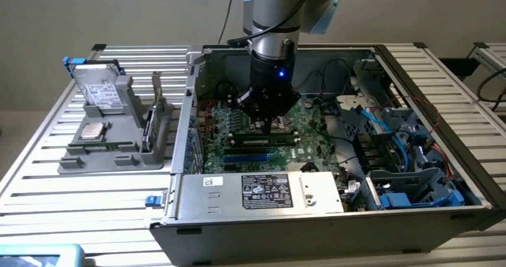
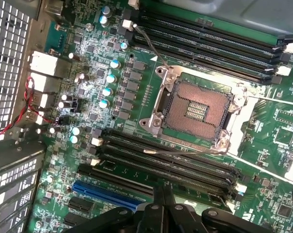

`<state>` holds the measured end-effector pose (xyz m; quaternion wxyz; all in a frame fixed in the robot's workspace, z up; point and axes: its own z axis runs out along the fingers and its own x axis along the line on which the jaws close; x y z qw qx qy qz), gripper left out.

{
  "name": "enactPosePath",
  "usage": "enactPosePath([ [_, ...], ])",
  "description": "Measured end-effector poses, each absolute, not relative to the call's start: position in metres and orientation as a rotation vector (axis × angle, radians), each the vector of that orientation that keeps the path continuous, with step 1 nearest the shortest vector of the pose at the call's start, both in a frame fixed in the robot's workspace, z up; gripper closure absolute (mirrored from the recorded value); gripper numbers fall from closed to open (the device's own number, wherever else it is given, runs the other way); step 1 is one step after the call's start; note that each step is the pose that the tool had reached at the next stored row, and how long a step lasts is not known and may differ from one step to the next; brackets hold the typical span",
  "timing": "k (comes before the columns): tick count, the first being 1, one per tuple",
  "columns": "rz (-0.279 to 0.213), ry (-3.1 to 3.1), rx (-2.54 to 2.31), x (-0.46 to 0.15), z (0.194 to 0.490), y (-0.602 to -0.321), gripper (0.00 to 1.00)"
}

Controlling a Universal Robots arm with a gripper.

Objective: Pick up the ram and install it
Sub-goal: 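Press down the ram until it locks into place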

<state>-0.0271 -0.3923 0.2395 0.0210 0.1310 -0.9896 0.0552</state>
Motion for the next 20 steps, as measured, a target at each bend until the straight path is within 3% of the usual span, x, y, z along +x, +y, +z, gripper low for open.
enactPosePath([
  [20,0.203,-3.099,0.124,-0.0271,0.2394,-0.3923,0.89],
])
